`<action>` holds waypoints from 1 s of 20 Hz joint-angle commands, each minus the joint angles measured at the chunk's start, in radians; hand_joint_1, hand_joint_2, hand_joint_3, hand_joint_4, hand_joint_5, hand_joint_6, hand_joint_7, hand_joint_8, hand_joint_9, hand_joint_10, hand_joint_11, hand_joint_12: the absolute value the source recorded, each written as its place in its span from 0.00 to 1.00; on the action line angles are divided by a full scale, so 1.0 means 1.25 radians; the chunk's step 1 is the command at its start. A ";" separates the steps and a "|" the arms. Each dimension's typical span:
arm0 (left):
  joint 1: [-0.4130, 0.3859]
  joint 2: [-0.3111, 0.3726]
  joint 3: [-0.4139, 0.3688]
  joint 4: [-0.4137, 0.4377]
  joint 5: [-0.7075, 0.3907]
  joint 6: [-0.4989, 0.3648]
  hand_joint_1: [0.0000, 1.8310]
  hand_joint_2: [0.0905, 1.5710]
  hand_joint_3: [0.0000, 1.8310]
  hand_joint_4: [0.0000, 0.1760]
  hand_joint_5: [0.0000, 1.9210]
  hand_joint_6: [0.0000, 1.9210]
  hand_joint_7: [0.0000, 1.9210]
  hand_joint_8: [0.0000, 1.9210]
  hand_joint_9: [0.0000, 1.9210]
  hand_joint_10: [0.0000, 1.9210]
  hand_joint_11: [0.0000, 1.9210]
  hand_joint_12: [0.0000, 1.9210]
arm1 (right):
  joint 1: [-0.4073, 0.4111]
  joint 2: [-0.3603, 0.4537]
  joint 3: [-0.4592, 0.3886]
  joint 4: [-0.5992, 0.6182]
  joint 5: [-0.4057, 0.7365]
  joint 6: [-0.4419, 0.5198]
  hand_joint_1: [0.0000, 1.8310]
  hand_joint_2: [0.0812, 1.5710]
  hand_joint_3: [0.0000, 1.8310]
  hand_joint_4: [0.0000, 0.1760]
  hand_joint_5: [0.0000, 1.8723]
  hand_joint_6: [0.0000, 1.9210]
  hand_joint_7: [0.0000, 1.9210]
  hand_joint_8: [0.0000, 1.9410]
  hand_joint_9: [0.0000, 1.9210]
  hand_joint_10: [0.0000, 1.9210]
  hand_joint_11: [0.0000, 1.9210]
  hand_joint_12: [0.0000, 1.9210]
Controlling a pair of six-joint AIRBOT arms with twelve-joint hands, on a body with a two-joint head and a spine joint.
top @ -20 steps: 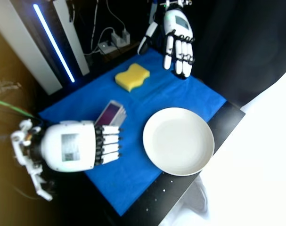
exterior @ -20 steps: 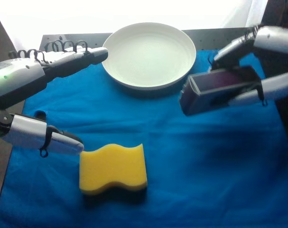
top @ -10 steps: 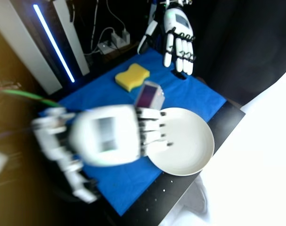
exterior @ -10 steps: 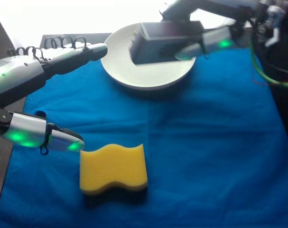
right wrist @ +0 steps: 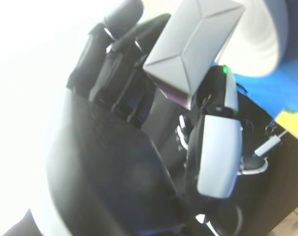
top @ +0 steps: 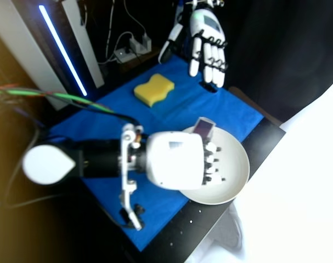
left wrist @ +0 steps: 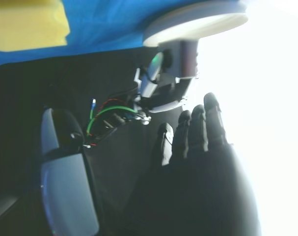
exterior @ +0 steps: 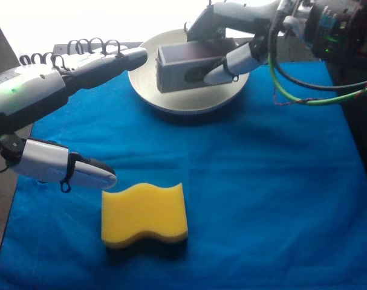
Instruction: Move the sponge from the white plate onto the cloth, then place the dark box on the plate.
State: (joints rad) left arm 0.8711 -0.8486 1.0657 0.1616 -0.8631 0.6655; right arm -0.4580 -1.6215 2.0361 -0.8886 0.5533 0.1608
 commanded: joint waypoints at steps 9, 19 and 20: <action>-0.015 -0.007 0.005 -0.024 -0.097 -0.006 0.47 0.51 0.00 0.86 0.00 0.00 0.00 0.00 0.00 0.00 0.01 0.04 | 0.022 0.013 0.005 0.055 0.097 0.026 0.41 0.47 0.00 1.00 0.00 0.00 0.01 0.00 0.04 0.00 0.00 0.23; 0.100 0.038 -0.060 -0.177 -0.339 0.032 0.46 0.48 0.00 0.70 0.00 0.00 0.00 0.00 0.00 0.00 0.00 0.20 | -0.259 0.387 -0.419 0.586 0.689 -0.169 0.43 0.50 0.00 1.00 0.00 0.00 0.00 0.00 0.00 0.00 0.00 0.00; 0.127 0.038 -0.071 -0.206 -0.385 0.036 0.46 0.49 0.00 0.69 0.00 0.00 0.00 0.00 0.00 0.00 0.00 0.18 | -0.316 0.392 -0.447 0.634 0.751 -0.177 0.45 0.51 0.01 1.00 0.00 0.00 0.00 0.00 0.00 0.00 0.00 0.00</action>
State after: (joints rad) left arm 1.0485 -0.8013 0.9741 -0.0853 -1.1980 0.7136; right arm -0.8902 -1.1255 1.4681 -0.1322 1.3476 -0.0654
